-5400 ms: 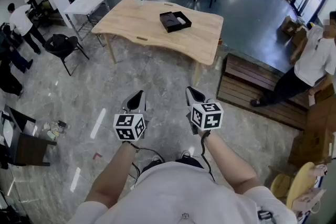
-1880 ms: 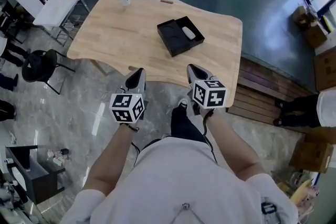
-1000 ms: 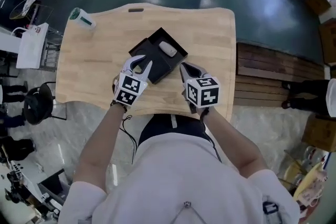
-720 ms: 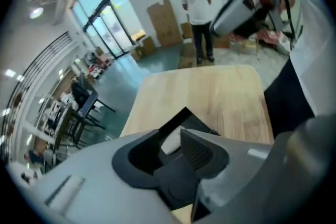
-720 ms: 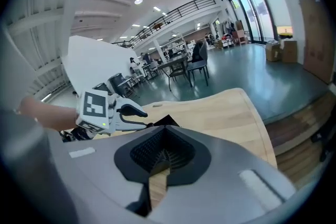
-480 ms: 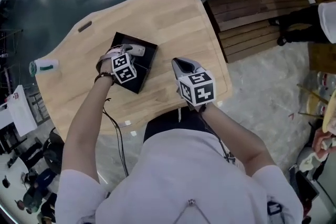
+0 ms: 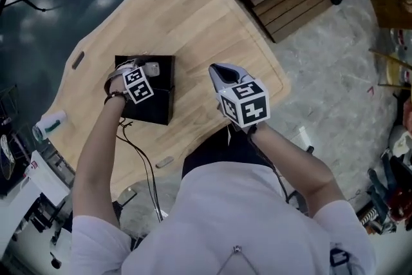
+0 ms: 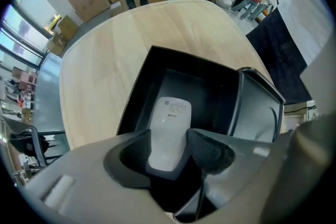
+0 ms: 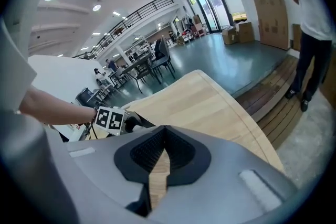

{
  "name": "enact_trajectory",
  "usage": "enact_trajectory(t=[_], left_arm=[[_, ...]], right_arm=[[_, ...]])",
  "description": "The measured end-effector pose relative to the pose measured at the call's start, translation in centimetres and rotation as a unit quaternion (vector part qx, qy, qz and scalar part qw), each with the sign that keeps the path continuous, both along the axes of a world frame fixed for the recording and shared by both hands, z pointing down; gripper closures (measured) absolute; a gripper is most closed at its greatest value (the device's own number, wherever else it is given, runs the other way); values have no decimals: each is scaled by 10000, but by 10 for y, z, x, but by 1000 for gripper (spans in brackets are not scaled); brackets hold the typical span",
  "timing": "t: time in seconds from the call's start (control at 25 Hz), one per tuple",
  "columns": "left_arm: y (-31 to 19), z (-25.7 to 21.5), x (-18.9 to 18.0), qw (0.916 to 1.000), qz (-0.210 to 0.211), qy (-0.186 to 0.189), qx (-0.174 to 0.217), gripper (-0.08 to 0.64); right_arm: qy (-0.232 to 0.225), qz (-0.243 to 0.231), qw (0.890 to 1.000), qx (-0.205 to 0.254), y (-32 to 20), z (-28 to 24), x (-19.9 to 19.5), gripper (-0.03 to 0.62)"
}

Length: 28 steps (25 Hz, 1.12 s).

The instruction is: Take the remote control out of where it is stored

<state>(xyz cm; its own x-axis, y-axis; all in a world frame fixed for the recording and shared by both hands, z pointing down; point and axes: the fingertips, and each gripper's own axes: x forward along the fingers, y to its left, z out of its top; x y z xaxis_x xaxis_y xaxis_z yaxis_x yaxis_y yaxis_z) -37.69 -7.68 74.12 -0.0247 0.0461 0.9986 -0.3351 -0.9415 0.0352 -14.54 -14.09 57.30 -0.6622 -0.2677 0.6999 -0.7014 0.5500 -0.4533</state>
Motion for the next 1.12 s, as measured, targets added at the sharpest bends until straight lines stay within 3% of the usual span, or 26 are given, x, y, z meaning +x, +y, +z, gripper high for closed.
enact_trajectory(t=[0.12, 0.24, 0.4, 0.88, 1.12], left_arm=[[1, 3, 1, 10000, 49, 73, -42, 288], [1, 6, 1, 9997, 171, 146, -25, 282], [-1, 16, 2, 9994, -55, 272, -199, 244], [-2, 23, 1, 9992, -119, 282, -248, 256], [-4, 11, -1, 9969, -540, 535, -221, 279]], right_arm=[[-98, 55, 9999, -56, 4, 4, -6, 565], [-192, 107, 9997, -127, 8, 9, -9, 565], [-163, 205, 9993, -266, 15, 21, -6, 566], [-161, 286, 9989, -338, 17, 27, -1, 566], [-120, 256, 9990, -348, 18, 28, 3, 565]])
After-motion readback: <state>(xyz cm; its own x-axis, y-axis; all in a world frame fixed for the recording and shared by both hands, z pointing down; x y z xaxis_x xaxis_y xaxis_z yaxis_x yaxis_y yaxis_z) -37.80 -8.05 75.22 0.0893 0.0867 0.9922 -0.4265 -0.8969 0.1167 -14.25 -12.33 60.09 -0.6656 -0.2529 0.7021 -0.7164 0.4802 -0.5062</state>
